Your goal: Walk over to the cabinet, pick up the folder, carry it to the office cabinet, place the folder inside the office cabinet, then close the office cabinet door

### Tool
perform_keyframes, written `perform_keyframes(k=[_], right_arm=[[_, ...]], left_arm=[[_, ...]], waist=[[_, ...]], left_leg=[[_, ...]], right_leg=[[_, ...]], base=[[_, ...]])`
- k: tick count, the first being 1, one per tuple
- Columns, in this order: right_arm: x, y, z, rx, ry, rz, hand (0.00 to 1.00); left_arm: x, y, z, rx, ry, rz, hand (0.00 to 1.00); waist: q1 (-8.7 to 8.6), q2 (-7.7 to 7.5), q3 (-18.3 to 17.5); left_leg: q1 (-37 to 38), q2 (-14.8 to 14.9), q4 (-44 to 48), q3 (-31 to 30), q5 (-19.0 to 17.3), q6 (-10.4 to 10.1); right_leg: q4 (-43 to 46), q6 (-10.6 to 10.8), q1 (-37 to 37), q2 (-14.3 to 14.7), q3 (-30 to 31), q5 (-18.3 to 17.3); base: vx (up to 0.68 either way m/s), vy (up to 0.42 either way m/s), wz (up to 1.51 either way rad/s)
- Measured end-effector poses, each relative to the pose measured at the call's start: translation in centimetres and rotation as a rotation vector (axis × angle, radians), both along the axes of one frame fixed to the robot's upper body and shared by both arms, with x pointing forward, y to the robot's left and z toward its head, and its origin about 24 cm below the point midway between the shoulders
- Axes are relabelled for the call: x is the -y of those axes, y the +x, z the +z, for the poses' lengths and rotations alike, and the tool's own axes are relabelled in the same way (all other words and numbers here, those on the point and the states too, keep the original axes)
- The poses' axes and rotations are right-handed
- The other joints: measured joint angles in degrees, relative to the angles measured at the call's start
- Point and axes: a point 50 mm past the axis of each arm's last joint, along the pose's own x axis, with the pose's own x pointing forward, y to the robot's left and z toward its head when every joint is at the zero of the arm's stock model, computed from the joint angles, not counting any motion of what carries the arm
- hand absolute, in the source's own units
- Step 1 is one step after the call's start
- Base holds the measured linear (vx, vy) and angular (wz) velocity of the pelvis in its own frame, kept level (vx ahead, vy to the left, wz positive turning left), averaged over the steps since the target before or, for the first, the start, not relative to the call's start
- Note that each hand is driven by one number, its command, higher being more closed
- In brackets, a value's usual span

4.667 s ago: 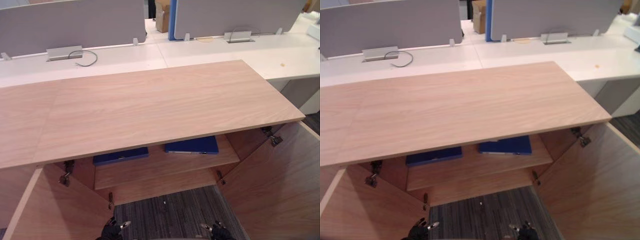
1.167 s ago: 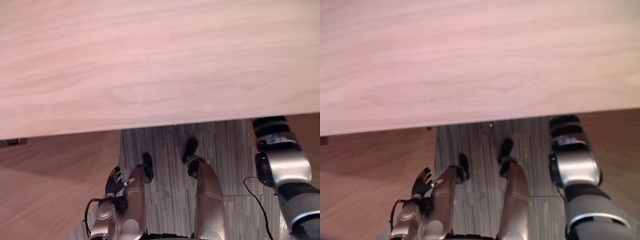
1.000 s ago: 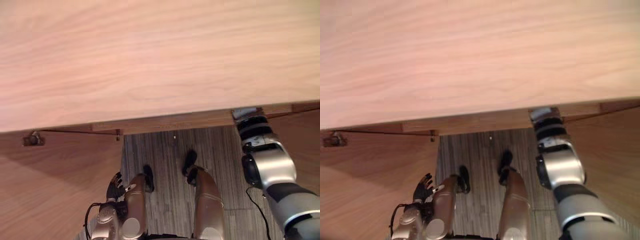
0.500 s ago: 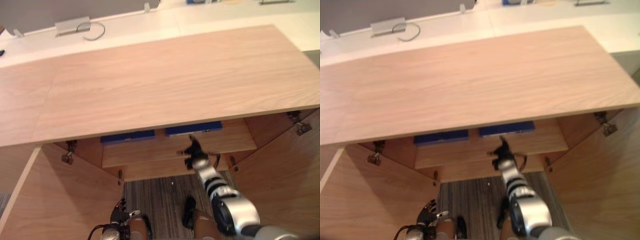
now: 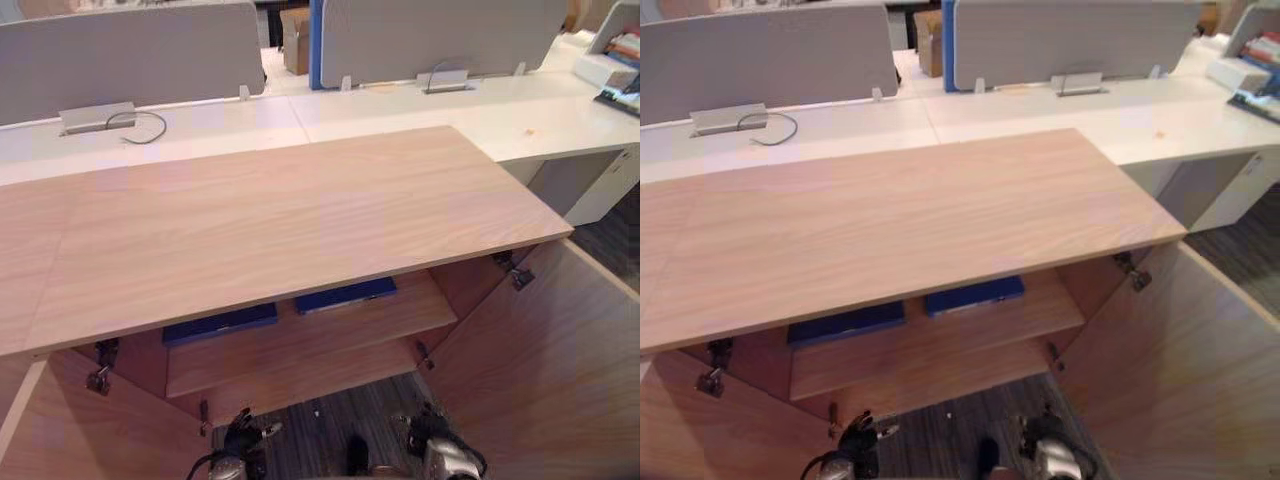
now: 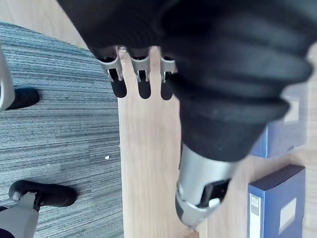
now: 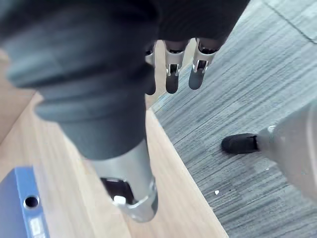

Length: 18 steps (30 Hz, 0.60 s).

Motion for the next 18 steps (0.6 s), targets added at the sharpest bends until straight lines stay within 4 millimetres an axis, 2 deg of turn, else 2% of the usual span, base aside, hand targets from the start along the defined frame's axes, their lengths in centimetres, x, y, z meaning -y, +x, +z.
perform_keyframes(k=[4, 8, 12, 18], right_arm=[[0.2, -3.2, -0.9, -0.049, 0.072, -0.146, 0.00], [0.1, -4.4, -1.2, -0.038, 0.134, -0.267, 0.00], [0.0, -5.8, -1.5, -0.067, 0.139, -0.279, 0.00], [0.0, -6.5, -1.5, -0.064, 0.139, -0.284, 0.00]], left_arm=[[-0.3, -0.3, -0.1, -0.015, -0.009, 0.030, 0.00], [-1.0, -0.8, -0.4, -0.039, -0.040, 0.121, 0.00], [-1.7, -1.2, -0.5, -0.042, -0.058, 0.207, 0.00], [-2.1, -1.4, -0.5, -0.045, -0.050, 0.227, 0.00]], waist=[[-0.20, -0.44, 0.0], [-0.26, -1.09, -0.1], [-0.41, -1.89, 0.4], [-0.78, -2.09, 0.7]], left_leg=[[1.6, -0.3, 0.1, 0.6, -0.4, 0.3], [2.9, -0.5, 0.1, 1.9, -0.6, 0.4], [4.3, -1.0, -0.1, 2.5, -0.7, 0.5], [5.3, -1.7, -0.1, 3.5, -0.9, 0.8]], right_leg=[[0.1, 0.1, 1.3, -0.1, 0.5, 0.0], [1.1, 0.2, 1.4, 0.0, 1.9, -0.2], [1.7, 0.3, 2.1, -0.1, 2.5, -0.4], [2.6, 0.3, 2.2, -0.2, 3.2, -0.8]], base=[[-0.06, 0.032, -0.07], [-0.07, 0.013, -0.18], [-0.05, 0.018, -0.08], [-0.04, 0.018, -0.08]])
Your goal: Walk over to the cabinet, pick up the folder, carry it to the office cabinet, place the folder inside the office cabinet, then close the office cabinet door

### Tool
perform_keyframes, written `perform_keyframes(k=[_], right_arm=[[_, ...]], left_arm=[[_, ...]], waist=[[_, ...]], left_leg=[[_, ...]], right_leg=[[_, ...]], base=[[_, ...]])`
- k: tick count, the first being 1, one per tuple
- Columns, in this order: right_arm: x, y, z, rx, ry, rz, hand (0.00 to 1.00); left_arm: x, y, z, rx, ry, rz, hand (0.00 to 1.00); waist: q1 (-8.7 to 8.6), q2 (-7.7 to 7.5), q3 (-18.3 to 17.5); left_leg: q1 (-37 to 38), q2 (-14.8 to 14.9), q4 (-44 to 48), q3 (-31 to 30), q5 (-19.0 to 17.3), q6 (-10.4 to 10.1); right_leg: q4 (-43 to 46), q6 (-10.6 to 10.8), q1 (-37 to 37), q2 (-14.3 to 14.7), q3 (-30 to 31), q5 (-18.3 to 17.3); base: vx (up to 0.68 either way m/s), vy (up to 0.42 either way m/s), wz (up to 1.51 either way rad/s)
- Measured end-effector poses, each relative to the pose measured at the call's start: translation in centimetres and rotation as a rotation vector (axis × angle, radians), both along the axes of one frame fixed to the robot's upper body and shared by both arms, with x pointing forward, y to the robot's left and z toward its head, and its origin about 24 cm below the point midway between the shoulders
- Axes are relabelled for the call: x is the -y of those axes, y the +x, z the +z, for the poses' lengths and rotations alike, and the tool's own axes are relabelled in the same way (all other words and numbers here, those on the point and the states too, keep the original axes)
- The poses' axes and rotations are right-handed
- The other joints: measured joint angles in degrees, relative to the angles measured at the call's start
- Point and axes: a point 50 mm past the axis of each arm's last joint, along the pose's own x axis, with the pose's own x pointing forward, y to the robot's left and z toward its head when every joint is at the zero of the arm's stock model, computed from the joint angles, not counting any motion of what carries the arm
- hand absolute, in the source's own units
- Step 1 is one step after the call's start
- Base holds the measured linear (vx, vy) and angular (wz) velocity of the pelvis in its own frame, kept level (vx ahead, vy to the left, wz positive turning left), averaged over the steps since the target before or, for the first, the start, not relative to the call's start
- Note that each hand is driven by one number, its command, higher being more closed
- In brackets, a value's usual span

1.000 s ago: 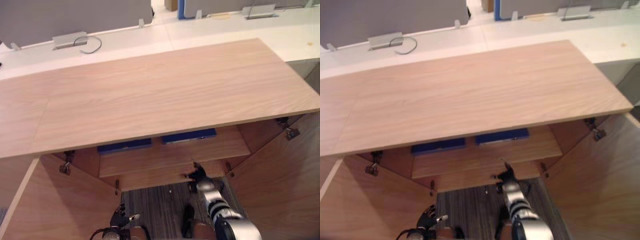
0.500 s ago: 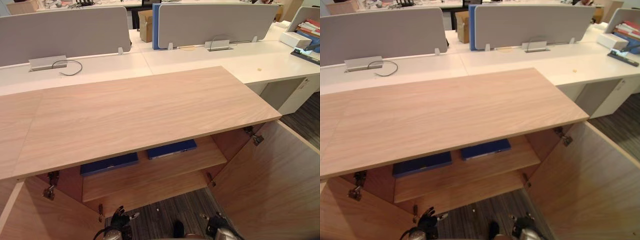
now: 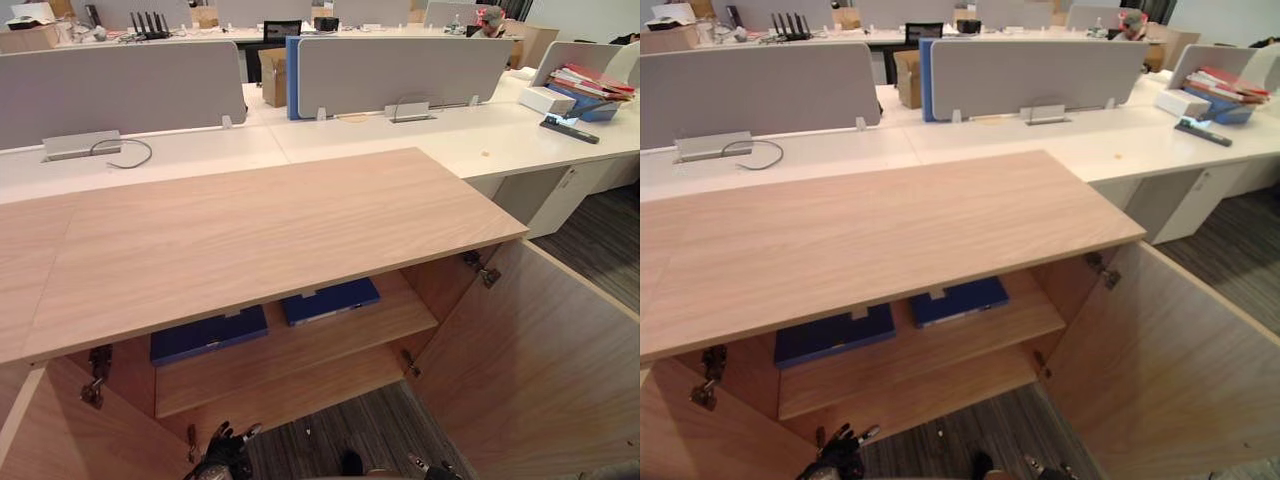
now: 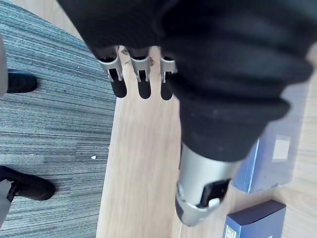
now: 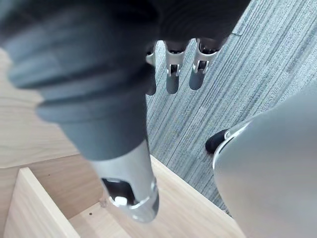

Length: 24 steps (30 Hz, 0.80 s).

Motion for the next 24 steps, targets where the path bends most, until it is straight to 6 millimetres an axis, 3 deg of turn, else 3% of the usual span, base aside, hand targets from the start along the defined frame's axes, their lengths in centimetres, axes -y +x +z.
perform_keyframes(k=[2, 3, 5, 7, 9, 10, 11, 12, 13, 14, 15, 16, 17, 18, 19, 20, 21, 24], right_arm=[[0.0, 0.3, 0.1, 0.013, 0.002, 0.003, 0.00], [0.1, 0.5, 0.2, 0.023, -0.002, 0.004, 0.00], [0.3, 0.7, 0.3, 0.036, -0.008, 0.006, 0.00], [0.9, 0.9, 0.5, 0.052, -0.024, -0.001, 0.00], [1.1, 0.7, 0.4, 0.041, -0.027, 0.002, 0.00], [0.7, 0.8, 0.2, 0.032, -0.011, 0.007, 0.00], [0.7, 1.1, 0.2, 0.033, -0.010, 0.018, 0.00], [0.6, 1.4, 0.0, 0.020, -0.004, 0.042, 0.00], [1.2, 2.0, 0.1, 0.014, -0.012, 0.054, 0.00], [1.9, 2.1, 0.2, 0.012, -0.024, 0.047, 0.00], [1.7, 2.1, 0.1, 0.017, -0.004, 0.008, 0.00], [1.7, 1.9, 0.1, 0.009, 0.001, 0.006, 0.00], [1.4, 1.3, -0.2, -0.014, 0.009, 0.014, 0.00], [1.0, 0.7, -0.4, -0.036, 0.019, 0.024, 0.00], [0.9, 0.8, -0.4, -0.036, 0.024, 0.028, 0.00], [0.9, 1.0, -0.3, -0.029, 0.022, 0.032, 0.00], [0.9, 1.0, -0.3, -0.029, 0.025, 0.033, 0.00], [1.2, 0.7, -0.4, -0.040, 0.017, 0.024, 0.00]], left_arm=[[-0.1, 0.3, 0.1, 0.007, 0.000, 0.008, 0.00], [-0.1, 0.3, 0.1, 0.007, 0.000, 0.012, 0.00], [-0.5, -0.1, 0.0, -0.001, 0.001, 0.034, 0.00], [-0.7, -0.5, -0.1, -0.012, 0.006, 0.039, 0.00], [-0.9, -0.8, -0.2, -0.023, 0.012, 0.031, 0.00], [-1.8, -1.1, -0.2, -0.036, 0.032, 0.026, 0.00], [-2.0, -1.5, -0.3, -0.055, 0.033, 0.026, 0.00], [-2.5, -1.7, -0.5, -0.077, 0.042, 0.007, 0.00], [-2.1, -1.5, -0.6, -0.088, 0.035, -0.028, 0.00], [-1.4, -1.5, -0.7, -0.087, 0.021, -0.039, 0.00], [-1.7, -1.8, -0.7, -0.100, 0.031, -0.043, 0.00], [-1.8, -2.2, -0.8, -0.109, 0.027, -0.034, 0.00], [-2.1, -2.5, -0.8, -0.113, 0.032, -0.024, 0.00], [-2.9, -2.8, -0.7, -0.114, 0.055, -0.015, 0.00], [-3.3, -2.8, -0.6, -0.116, 0.064, -0.015, 0.00], [-3.2, -3.5, -0.8, -0.136, 0.059, -0.011, 0.00], [-3.2, -3.9, -0.9, -0.144, 0.058, -0.003, 0.00], [-3.1, -3.8, -0.8, -0.135, 0.049, 0.016, 0.00]], waist=[[0.16, 0.18, 0.6], [0.42, 0.24, 0.8], [0.47, 1.15, 1.2], [0.45, 1.36, 1.2], [0.41, 1.12, 0.9], [0.64, 0.20, 0.5], [0.63, -0.25, 0.8], [0.88, -0.98, 1.2], [0.56, 0.63, 1.4], [0.19, 2.32, 1.8], [-0.05, 1.28, 2.5], [-0.19, 1.01, 2.3], [-0.16, 0.84, 2.0], [0.68, -0.62, 1.1], [0.89, -0.82, 0.9], [0.72, 0.72, 0.6], [0.61, 1.32, 0.5], [-0.03, 1.29, 0.5]], left_leg=[[0.1, 0.2, 0.0, 1.3, 0.1, 0.1], [0.5, 0.4, -0.1, 2.6, 0.1, 0.1], [1.2, 1.9, -0.6, 5.7, 0.5, -0.1], [0.9, 5.0, 1.2, 9.3, 0.4, -0.6], [1.0, 7.6, 4.1, 10.6, 0.2, -1.1], [0.4, 8.3, 7.5, 10.5, -0.2, -0.9], [-0.6, 8.9, 9.7, 9.9, -0.3, 0.6], [-2.6, 3.6, 5.2, 4.4, -2.4, 1.7], [-4.0, -1.2, -5.6, 2.3, 2.7, 4.5], [-4.7, -0.6, -8.6, 3.6, 10.5, 5.8], [-3.8, -1.8, -8.9, 5.8, 9.4, 3.9], [-3.8, -1.8, -8.9, 5.9, 9.4, 3.7], [-3.0, -1.0, -8.9, 6.5, 9.6, 2.4], [-2.8, -0.8, -9.0, 7.8, 9.9, 0.8], [-2.8, 0.0, -9.1, 8.5, 10.2, 0.3], [-3.2, 2.8, -9.3, 9.3, 11.3, -0.3], [-3.0, 5.0, -9.7, 9.8, 11.4, -0.4], [-2.6, 6.9, -10.1, 9.7, 11.4, -0.5]], right_leg=[[1.1, -1.0, -1.1, -0.6, -1.7, -1.6], [2.5, -2.7, -1.5, -1.9, -6.2, -3.8], [6.2, -3.7, -2.5, -4.9, -15.3, -8.0], [22.3, -6.3, -7.0, -10.8, -21.6, -10.2], [29.1, -7.1, -7.2, -15.9, -22.6, -8.9], [28.8, -6.8, -7.5, -16.2, -22.3, -4.0], [28.0, -7.3, -7.4, -15.8, -23.2, -3.9], [22.8, -7.3, -6.8, -15.5, -22.2, -3.9], [15.5, -6.7, -5.3, -13.6, -22.6, -2.8], [17.4, -5.5, -5.6, -13.3, -24.2, -5.0], [25.9, -2.9, -6.4, -17.8, -26.2, -12.0], [27.5, -2.4, -5.6, -19.0, -27.2, -13.9], [26.4, -0.4, -2.8, -19.6, -28.8, -15.7], [18.6, 3.1, -0.5, -18.2, -27.8, -15.1], [15.7, 3.9, 0.1, -15.7, -27.2, -14.8], [9.9, 2.4, 1.5, -10.7, -26.4, -12.0], [4.6, 1.1, 2.9, -6.6, -25.6, -10.0], [-2.3, 0.0, 5.1, -2.3, -24.8, -7.4]], base=[[-0.03, 0.019, -0.27], [-0.01, 0.047, -0.55], [0.01, 0.052, -0.77], [0.04, -0.023, -0.73], [0.15, -0.111, -0.58], [0.23, -0.258, -0.88], [0.11, -0.262, -1.16], [-0.05, -0.185, -1.11], [-0.14, -0.061, -0.95], [-0.15, -0.005, -0.62], [-0.07, -0.015, -0.28], [-0.06, -0.073, -0.25], [0.02, -0.171, -0.36], [0.04, -0.214, -0.53], [0.05, -0.302, -0.80], [0.03, -0.305, -0.87], [0.01, -0.249, -0.79], [0.02, -0.182, -0.38]])
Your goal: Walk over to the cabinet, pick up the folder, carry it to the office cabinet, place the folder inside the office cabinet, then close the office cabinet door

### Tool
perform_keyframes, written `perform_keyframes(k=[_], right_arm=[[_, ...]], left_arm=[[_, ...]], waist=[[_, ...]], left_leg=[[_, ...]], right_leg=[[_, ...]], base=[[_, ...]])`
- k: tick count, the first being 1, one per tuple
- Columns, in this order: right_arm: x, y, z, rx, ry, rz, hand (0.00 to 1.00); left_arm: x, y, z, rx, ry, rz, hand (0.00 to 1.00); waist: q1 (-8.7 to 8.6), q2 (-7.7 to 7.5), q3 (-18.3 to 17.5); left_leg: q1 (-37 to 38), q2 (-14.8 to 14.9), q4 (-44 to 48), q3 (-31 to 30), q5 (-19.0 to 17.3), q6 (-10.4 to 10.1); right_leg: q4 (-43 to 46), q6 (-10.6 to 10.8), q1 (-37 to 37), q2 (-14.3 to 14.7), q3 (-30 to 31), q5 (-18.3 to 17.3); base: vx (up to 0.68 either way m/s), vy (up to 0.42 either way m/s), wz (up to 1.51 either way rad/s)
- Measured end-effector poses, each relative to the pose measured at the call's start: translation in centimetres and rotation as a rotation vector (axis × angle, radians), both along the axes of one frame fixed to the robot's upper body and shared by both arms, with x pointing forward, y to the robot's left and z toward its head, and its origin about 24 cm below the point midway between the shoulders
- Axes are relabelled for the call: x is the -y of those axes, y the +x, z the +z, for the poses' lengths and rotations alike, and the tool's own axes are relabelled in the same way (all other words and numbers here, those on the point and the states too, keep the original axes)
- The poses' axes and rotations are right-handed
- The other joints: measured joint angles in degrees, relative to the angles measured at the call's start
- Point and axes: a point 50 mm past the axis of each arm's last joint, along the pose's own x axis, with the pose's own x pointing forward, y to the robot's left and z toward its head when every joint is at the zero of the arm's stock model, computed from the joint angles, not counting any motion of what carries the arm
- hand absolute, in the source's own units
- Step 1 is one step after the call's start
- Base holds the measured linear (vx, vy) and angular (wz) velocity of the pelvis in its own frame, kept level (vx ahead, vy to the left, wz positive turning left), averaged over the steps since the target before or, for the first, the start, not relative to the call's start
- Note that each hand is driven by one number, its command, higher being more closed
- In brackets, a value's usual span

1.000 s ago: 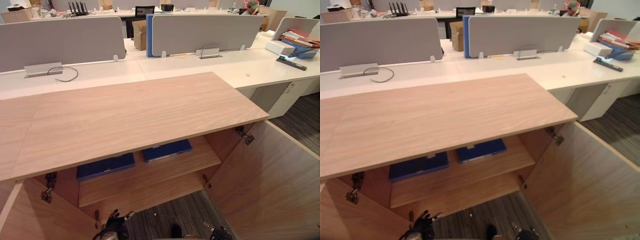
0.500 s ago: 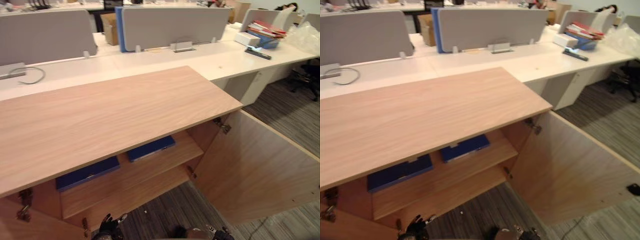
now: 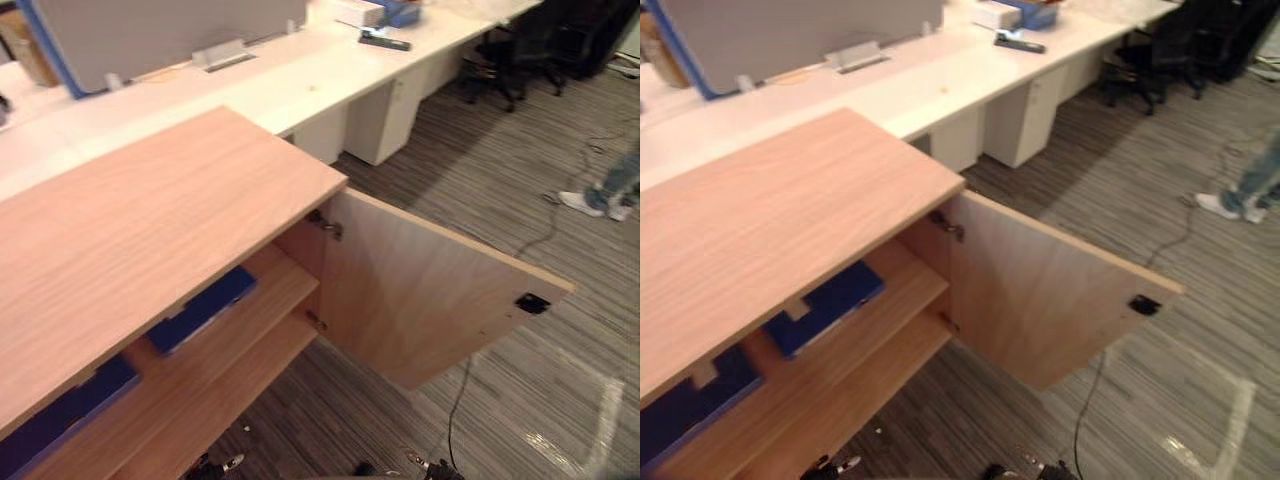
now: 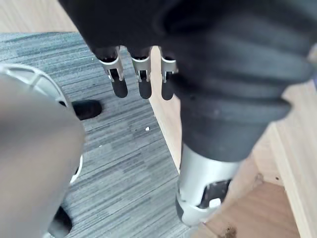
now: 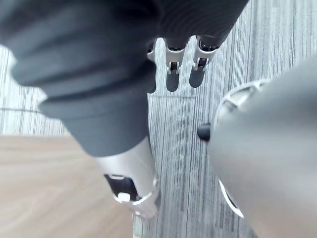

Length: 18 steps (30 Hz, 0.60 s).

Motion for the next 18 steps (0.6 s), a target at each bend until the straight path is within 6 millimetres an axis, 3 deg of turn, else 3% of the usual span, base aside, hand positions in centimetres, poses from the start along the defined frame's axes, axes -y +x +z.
perform_keyframes(k=[2, 12, 16, 18], right_arm=[[0.8, 0.1, 0.2, 0.006, -0.023, -0.003, 0.00], [1.2, -0.3, 0.2, 0.025, -0.015, -0.122, 0.00], [3.7, 1.9, 1.8, 0.148, -0.100, -0.204, 0.00], [7.1, 5.1, 4.8, 0.323, -0.227, -0.227, 0.00]], left_arm=[[0.1, 0.2, 0.0, 0.011, -0.005, 0.012, 0.00], [0.0, 0.3, 0.1, 0.013, 0.006, -0.005, 0.00], [-0.1, 0.1, 0.1, 0.005, 0.014, -0.020, 0.00], [-0.3, -0.2, 0.2, 0.001, 0.022, -0.032, 0.00]], waist=[[-0.04, 0.08, 0.1], [-0.38, 0.44, 1.0], [-0.71, 0.62, 1.4], [-0.93, 0.82, 1.5]], left_leg=[[0.0, 0.0, -0.1, -0.8, 0.5, -1.1], [0.7, -2.5, 1.8, -1.6, 0.3, -1.3], [0.7, -2.6, 2.5, -1.7, -0.1, -1.2], [0.6, -2.6, 3.2, -1.7, -0.7, -0.9]], right_leg=[[-1.9, 0.1, 0.1, 0.9, 1.1, 1.1], [-5.4, 1.5, 2.1, -1.0, 2.8, 3.4], [-6.5, 1.7, 2.6, -1.2, 3.1, 4.1], [-7.3, 1.7, 2.6, -1.1, 3.9, 4.6]], base=[[0.01, -0.075, -0.24], [0.00, 0.000, -0.06], [0.00, -0.007, -0.04], [-0.01, -0.025, -0.17]])
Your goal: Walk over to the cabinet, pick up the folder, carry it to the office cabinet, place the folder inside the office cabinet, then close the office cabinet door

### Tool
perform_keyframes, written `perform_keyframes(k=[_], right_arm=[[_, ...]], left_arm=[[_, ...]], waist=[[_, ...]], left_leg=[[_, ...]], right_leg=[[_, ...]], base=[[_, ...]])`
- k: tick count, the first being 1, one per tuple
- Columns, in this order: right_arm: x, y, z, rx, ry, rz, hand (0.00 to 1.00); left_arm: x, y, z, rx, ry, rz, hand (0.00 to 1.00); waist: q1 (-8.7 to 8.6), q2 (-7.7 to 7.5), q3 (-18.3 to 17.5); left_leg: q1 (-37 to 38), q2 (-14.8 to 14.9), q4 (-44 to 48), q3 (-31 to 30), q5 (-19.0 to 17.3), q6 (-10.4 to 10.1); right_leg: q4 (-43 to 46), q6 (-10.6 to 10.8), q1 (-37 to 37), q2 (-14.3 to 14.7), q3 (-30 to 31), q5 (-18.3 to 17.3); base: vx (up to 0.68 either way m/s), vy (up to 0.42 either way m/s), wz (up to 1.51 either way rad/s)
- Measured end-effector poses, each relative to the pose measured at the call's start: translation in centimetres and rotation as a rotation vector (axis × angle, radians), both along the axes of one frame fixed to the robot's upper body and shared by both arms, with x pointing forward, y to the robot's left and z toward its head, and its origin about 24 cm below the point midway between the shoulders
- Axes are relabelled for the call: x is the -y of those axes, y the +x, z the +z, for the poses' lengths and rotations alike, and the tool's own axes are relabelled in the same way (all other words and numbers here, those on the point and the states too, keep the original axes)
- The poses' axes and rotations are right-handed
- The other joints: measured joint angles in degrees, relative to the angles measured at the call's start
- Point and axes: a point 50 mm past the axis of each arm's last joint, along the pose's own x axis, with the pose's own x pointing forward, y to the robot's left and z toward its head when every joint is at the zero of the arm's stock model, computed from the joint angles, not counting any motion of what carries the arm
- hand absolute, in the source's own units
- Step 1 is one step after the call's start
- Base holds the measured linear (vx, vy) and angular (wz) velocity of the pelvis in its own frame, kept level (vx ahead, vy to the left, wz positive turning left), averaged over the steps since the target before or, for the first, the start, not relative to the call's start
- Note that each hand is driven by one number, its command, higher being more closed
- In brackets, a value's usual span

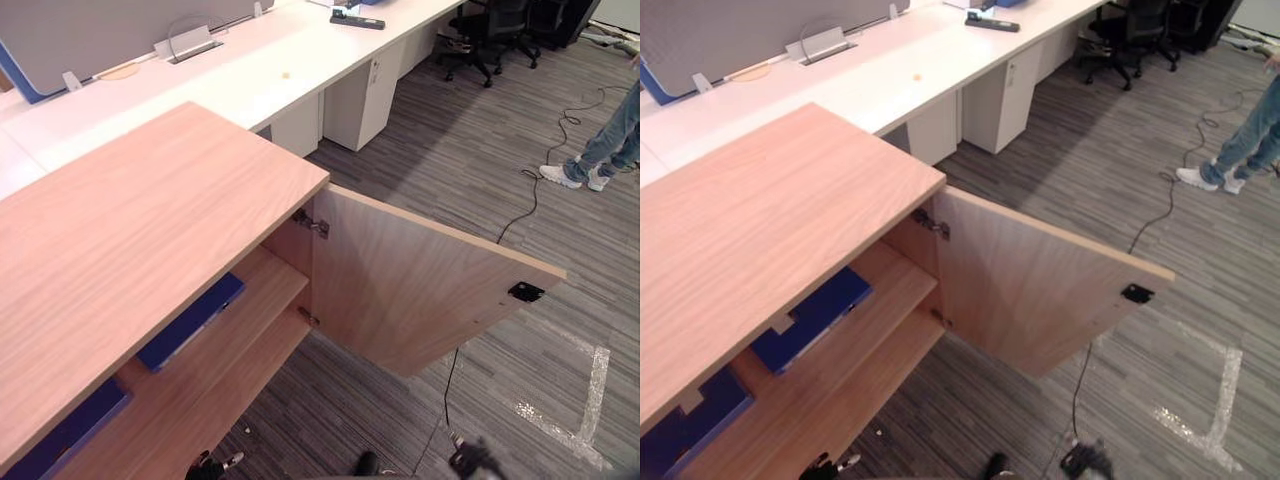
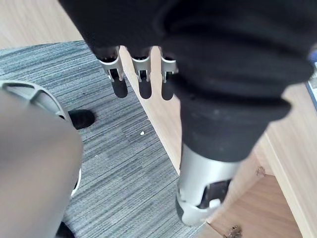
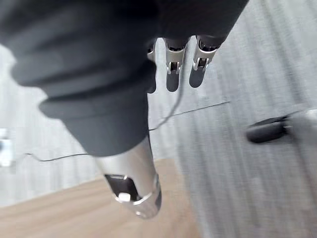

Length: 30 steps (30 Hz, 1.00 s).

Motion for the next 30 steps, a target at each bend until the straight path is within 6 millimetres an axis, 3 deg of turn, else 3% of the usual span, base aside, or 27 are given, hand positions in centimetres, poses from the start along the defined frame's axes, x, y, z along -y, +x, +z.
perform_keyframes(k=[1, 4, 5, 9, 11, 15, 19, 25, 30], right_arm=[[1.1, 0.8, 1.0, 0.042, -0.045, -0.007, 0.00], [7.1, 3.9, 6.9, 0.248, -0.263, -0.127, 0.00], [9.8, 4.9, 9.8, 0.334, -0.340, -0.204, 0.00], [13.7, 7.0, 15.2, 0.460, -0.458, -0.264, 0.00], [14.3, 7.8, 16.5, 0.494, -0.470, -0.267, 0.00], [13.7, 9.9, 17.6, 0.508, -0.484, -0.163, 0.00], [11.7, 12.9, 18.3, 0.509, -0.506, 0.142, 0.00], [10.9, 14.6, 19.7, 0.450, -0.561, 0.455, 0.00], [8.6, 15.9, 19.6, 0.374, -0.591, 0.753, 0.00]], left_arm=[[0.0, -0.1, 0.0, 0.000, 0.002, 0.000, 0.00], [-0.3, -0.5, 0.1, -0.006, 0.011, -0.003, 0.00], [-0.3, -0.7, 0.1, -0.011, 0.015, -0.017, 0.00], [0.1, -1.6, -0.1, -0.034, 0.005, -0.036, 0.00], [0.3, -1.7, -0.2, -0.037, 0.000, -0.040, 0.00], [0.5, -1.7, -0.2, -0.040, -0.005, -0.054, 0.00], [0.7, -2.2, -0.3, -0.033, -0.042, -0.017, 0.00], [0.7, -3.5, -0.5, -0.055, -0.065, -0.009, 0.00], [0.6, -3.6, -0.5, -0.053, -0.074, -0.022, 0.00]], waist=[[-0.07, 0.11, 0.1], [-0.20, 1.03, 0.3], [-0.27, 1.64, 0.6], [-0.54, 3.26, 0.7], [-0.60, 3.82, 0.7], [-0.66, 4.03, 0.6], [-0.42, 3.99, 0.7], [-0.77, 3.78, 0.9], [-1.39, 3.53, 1.0]], left_leg=[[0.0, 0.0, 0.2, 0.0, -0.1, 0.0], [-0.1, -0.1, 0.9, -0.1, -0.4, -0.1], [-0.2, -0.1, 1.0, -0.3, -0.4, -0.1], [-1.1, 0.0, 1.1, -1.0, -0.4, -0.1], [-1.5, 0.0, 1.1, -1.8, -0.4, -0.1], [-2.0, -0.1, 1.3, -3.5, -0.4, -0.1], [-2.3, -0.4, 1.3, -4.1, -0.4, -0.1], [-2.8, -0.3, 1.3, -4.4, -0.4, -0.1], [-3.1, 0.2, 1.1, -4.3, -0.3, -0.1]], right_leg=[[0.0, 0.0, 0.0, 0.0, 0.2, 0.1], [0.0, 0.1, 0.0, -0.4, 0.4, 0.2], [0.1, 0.1, -0.1, -0.4, 0.3, 0.2], [0.2, 0.1, -0.7, -0.5, -0.4, 0.2], [0.3, 0.1, -0.7, -0.7, -1.2, 0.2], [0.5, 0.1, -0.6, -1.1, -1.8, 0.2], [1.1, 0.1, -0.6, -1.6, -2.6, 0.2], [1.4, 0.1, -0.8, -1.6, -2.7, 0.3], [0.2, -0.4, -1.0, -0.7, -2.5, 1.4]], base=[[-0.02, -0.026, -0.16], [-0.01, -0.018, -0.03], [-0.01, -0.016, 0.04], [0.00, -0.027, 0.08], [0.01, -0.025, 0.15], [0.00, -0.019, 0.13], [-0.02, -0.007, 0.11], [-0.02, -0.014, 0.01], [-0.04, -0.036, -0.04]])
